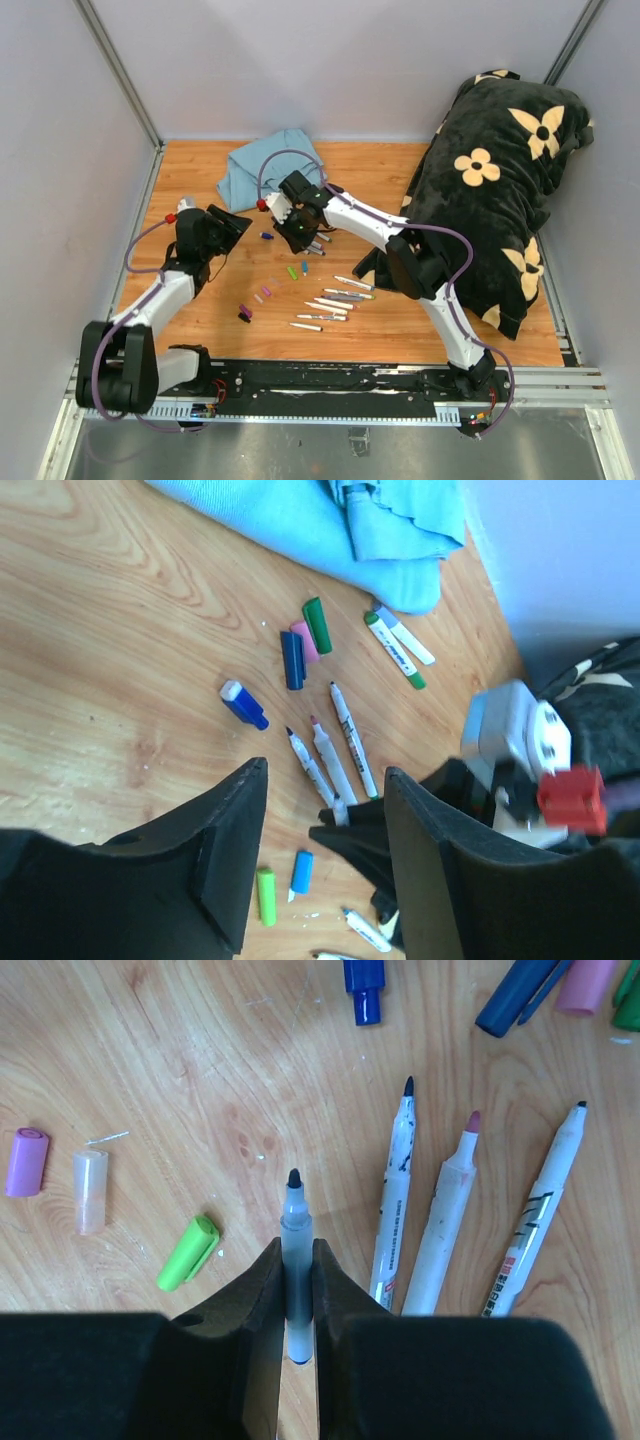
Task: Open the pen caps
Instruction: Place the pen at the center of the board.
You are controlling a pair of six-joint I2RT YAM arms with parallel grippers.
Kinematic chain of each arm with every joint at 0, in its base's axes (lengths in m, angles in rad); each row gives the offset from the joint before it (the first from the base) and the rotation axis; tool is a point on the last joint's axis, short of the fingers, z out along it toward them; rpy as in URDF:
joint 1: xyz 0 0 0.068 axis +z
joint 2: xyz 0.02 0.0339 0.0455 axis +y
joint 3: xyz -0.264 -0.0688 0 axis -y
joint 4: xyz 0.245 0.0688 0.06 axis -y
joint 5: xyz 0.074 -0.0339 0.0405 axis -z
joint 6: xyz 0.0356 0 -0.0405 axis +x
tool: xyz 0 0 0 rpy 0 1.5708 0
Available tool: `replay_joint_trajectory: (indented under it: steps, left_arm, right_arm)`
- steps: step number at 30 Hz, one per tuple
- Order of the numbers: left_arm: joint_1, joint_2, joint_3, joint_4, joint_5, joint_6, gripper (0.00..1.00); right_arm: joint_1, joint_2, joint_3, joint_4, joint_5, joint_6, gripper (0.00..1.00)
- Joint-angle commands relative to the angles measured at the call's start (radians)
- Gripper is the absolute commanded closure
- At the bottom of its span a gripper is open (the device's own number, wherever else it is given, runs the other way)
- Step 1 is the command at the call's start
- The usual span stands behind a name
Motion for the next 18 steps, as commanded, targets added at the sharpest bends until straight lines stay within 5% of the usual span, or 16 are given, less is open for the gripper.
replay_joint_trajectory:
  steps: [1,8,9,10,11,14,18]
  left_arm:
    - [-0.003,-0.159,-0.085,-0.052,-0.036,0.074,0.43]
    - [-0.003,-0.340,-0.257,0.231,0.234,0.132,0.32]
    - [-0.003,-0.354,-0.276,0.272,0.261,0.127,0.31]
    - [-0.003,-0.365,-0.290,0.304,0.281,0.124,0.30]
    - [-0.003,-0.369,-0.301,0.331,0.299,0.119,0.28]
    - [-0.003,-0.346,-0.324,0.423,0.348,0.081,0.26]
    - [-0.003,-0.264,-0.325,0.535,0.422,0.008,0.27]
  right_arm:
    - [-0.049,-0.041,-0.031,0.043,-0.075,0.012,0.87]
    - [-0.100,-0.113,-0.069,0.083,-0.270,0.012,0.87]
    - [-0.110,-0.125,-0.079,0.089,-0.319,0.111,0.87]
    - [-0.120,-0.137,-0.096,0.100,-0.378,0.196,0.09]
    - [-0.130,-0.148,-0.112,0.113,-0.428,0.209,0.00]
    - [-0.148,-0.173,-0.157,0.161,-0.575,0.213,0.01]
    - [-0.149,-0.178,-0.171,0.169,-0.569,0.207,0.01]
